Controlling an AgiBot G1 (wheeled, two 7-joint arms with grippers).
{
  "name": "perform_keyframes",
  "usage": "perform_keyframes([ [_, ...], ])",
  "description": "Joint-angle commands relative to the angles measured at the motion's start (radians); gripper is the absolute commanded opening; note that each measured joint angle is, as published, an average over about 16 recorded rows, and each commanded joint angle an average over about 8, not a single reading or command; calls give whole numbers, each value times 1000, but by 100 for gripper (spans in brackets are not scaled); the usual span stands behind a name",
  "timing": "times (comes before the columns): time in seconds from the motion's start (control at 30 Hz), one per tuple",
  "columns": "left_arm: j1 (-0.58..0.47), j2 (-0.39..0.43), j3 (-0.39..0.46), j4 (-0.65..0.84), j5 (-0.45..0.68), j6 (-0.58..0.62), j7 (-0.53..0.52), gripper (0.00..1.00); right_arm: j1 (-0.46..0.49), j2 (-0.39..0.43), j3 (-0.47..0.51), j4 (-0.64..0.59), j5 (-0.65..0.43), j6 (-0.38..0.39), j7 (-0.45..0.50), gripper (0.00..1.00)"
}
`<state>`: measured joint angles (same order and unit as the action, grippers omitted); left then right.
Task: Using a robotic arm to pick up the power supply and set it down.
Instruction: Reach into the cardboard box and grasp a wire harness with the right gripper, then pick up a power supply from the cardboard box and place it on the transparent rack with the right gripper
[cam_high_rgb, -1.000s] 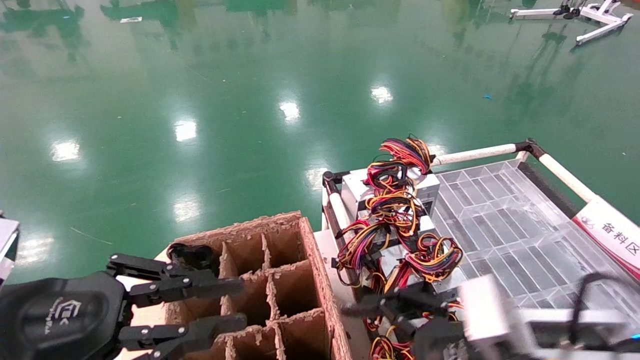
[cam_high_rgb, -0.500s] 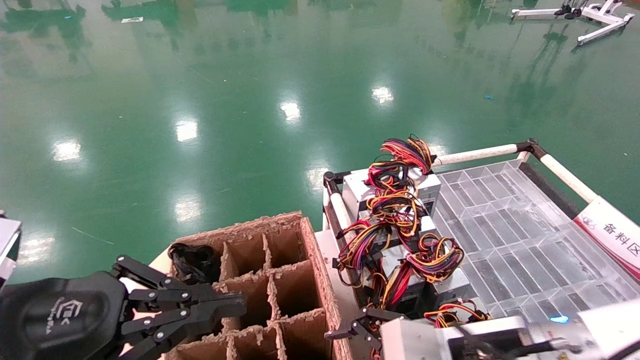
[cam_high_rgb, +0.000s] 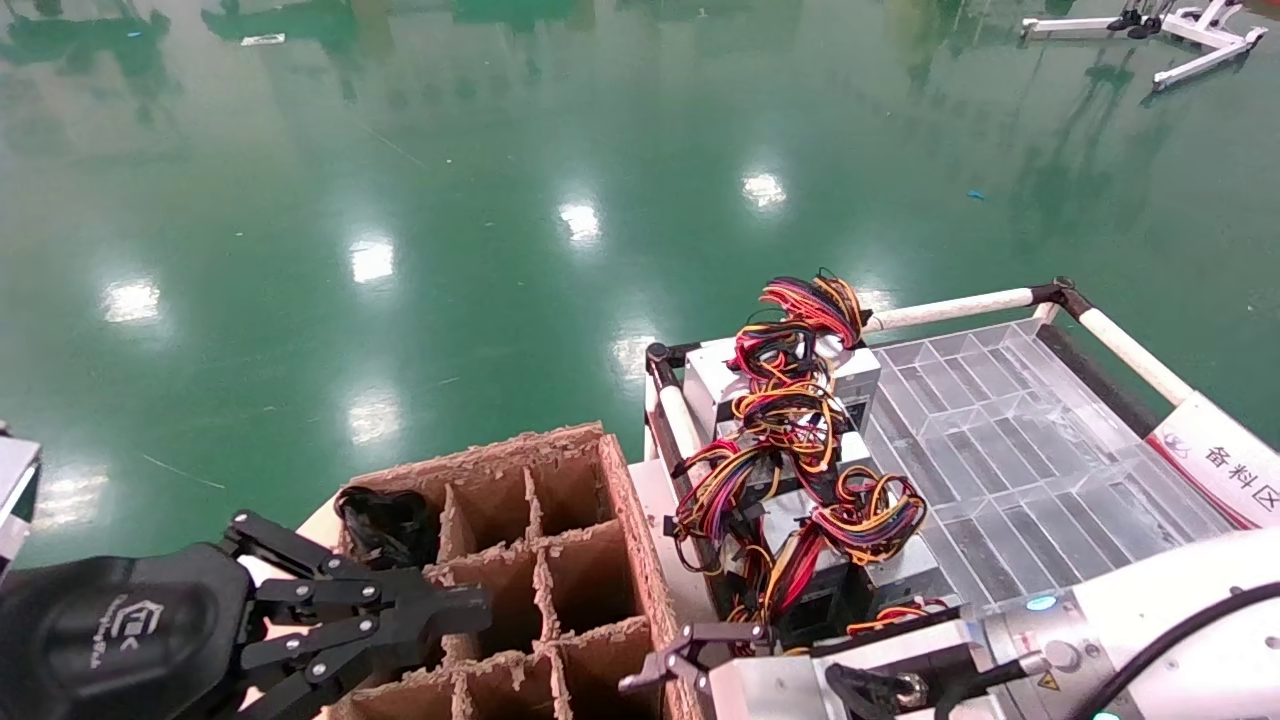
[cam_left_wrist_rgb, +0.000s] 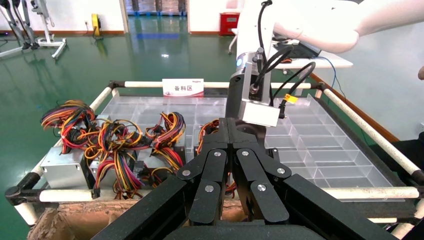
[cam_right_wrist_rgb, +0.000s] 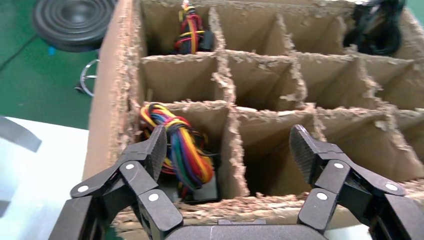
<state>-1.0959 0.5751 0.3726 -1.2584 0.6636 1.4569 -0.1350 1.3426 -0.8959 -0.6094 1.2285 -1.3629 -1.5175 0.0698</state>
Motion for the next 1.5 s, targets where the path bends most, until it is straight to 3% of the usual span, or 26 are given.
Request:
perform_keyframes([
  [0.03,0,0,0,0,0,0,0,0,10,-8,-8,-15,-2,-17,-5,0],
  [0.17,0,0,0,0,0,0,0,0,17,-22,-24,-33,-14,-24,-8,0],
  [0.27,0,0,0,0,0,0,0,10,24,-33,-35,-43,-25,-25,-7,0],
  [0.37,0,0,0,0,0,0,0,29,33,-42,-47,-51,-37,-28,-4,0],
  [0.57,0,0,0,0,0,0,0,80,44,-52,-71,-56,-56,-33,-1,0],
  [0.7,0,0,0,0,0,0,0,98,48,-49,-84,-48,-59,-35,7,0],
  [1.17,0,0,0,0,0,0,0,100,42,-23,-103,7,-46,-25,55,0],
  [1.5,0,0,0,0,0,0,0,100,50,20,-77,30,46,-37,71,0],
])
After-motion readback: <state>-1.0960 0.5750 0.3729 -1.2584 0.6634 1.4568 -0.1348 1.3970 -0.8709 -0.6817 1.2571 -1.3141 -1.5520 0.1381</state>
